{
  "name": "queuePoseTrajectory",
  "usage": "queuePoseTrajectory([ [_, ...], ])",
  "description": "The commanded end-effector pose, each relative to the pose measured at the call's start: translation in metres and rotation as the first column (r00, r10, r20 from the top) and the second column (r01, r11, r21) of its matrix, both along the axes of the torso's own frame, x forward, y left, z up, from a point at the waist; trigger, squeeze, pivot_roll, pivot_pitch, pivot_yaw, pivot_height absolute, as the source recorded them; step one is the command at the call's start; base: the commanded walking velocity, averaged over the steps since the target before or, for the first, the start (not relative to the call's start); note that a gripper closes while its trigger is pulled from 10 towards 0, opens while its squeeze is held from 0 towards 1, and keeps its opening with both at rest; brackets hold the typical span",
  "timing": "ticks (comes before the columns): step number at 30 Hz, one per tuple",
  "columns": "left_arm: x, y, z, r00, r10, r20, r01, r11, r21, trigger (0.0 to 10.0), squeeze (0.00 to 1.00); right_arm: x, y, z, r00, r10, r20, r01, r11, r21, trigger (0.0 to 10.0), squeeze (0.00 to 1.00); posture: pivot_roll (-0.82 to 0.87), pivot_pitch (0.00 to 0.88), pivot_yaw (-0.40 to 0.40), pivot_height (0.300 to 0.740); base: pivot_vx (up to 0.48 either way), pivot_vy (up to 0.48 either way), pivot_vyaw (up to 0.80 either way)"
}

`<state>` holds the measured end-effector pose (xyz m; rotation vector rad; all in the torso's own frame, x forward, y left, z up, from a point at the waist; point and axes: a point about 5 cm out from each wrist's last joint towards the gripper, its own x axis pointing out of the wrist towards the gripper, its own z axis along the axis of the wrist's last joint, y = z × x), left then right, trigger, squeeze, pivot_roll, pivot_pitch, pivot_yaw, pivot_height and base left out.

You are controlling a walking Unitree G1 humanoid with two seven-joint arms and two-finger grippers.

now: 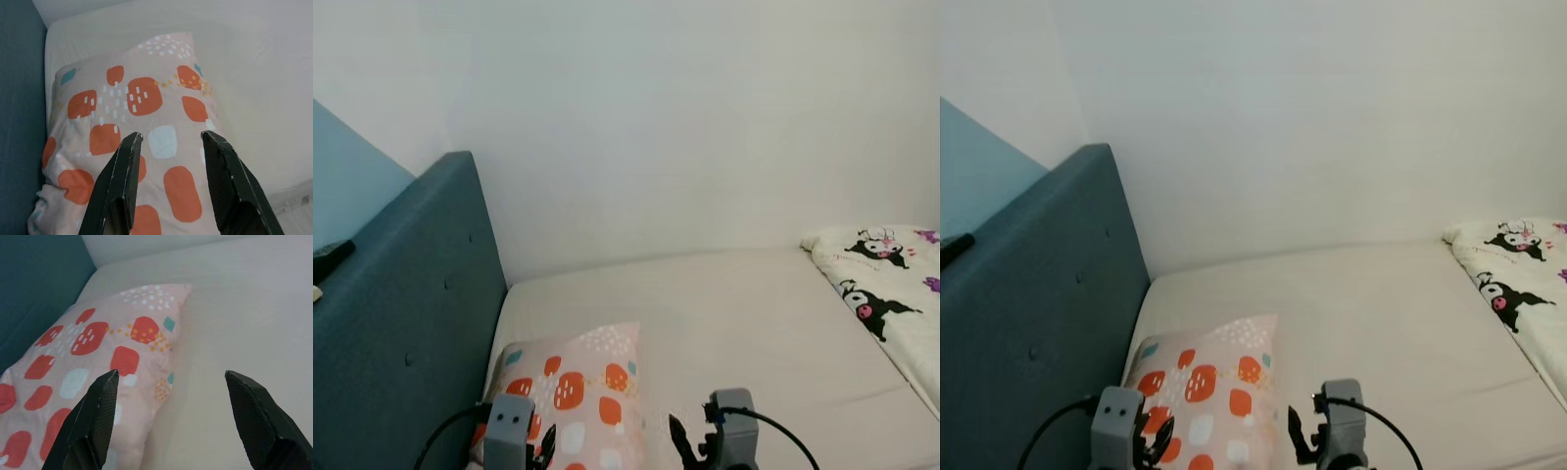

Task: Clean up the room

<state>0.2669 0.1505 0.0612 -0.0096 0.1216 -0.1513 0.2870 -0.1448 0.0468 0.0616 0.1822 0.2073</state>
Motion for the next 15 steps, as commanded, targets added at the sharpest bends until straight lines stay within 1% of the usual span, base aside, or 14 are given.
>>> queuePoseTrajectory([
  [1,-0.0025,0.0049,-0.0055,0.999,0.014,-0.029,-0.014,1.000,0.008,10.0,0.00,-0.0025,0.0013,-0.0037,1.000,-0.003,-0.009,0.003,1.000,0.012,10.0,0.00,0.02,0.107,0.006,0.740,0.000,0.000,0.00],
  [7,-0.0008,0.0061,-0.0052,1.000,0.015,-0.024,-0.015,1.000,0.007,10.0,0.00,-0.0019,0.0012,-0.0043,1.000,0.001,-0.008,-0.001,1.000,0.007,10.0,0.00,0.02,0.108,0.005,0.740,0.000,0.000,0.00],
  [9,0.0001,0.0065,-0.0036,1.000,0.007,-0.014,-0.007,1.000,0.020,10.0,0.00,-0.0019,0.0013,-0.0041,1.000,0.010,-0.005,-0.010,1.000,-0.008,10.0,0.00,0.02,0.107,0.005,0.740,0.000,0.000,0.00],
  [10,0.0005,0.0059,-0.0024,1.000,-0.006,-0.004,0.006,0.999,0.043,10.0,0.00,-0.0020,0.0016,-0.0039,1.000,0.018,-0.001,-0.018,1.000,-0.023,10.0,0.00,0.02,0.107,0.006,0.740,0.000,0.000,0.00],
  [12,0.0005,0.0059,-0.0024,1.000,-0.006,-0.004,0.006,0.999,0.043,10.0,0.00,-0.0020,0.0016,-0.0039,1.000,0.018,-0.001,-0.018,1.000,-0.023,10.0,0.00,0.02,0.107,0.006,0.740,0.000,0.000,0.00],
  [13,0.0006,0.0057,-0.0024,1.000,-0.007,-0.004,0.007,0.999,0.046,10.0,0.00,-0.0020,0.0018,-0.0038,1.000,0.021,-0.001,-0.021,0.999,-0.026,10.0,0.00,0.02,0.107,0.006,0.740,0.000,-0.480,0.00],
  [15,0.0009,0.0040,-0.0026,1.000,-0.003,-0.009,0.003,0.999,0.050,10.0,0.00,-0.0017,0.0025,-0.0039,1.000,0.021,-0.001,-0.021,0.999,-0.029,10.0,0.00,0.02,0.106,0.008,0.740,0.000,-0.480,0.80],
])
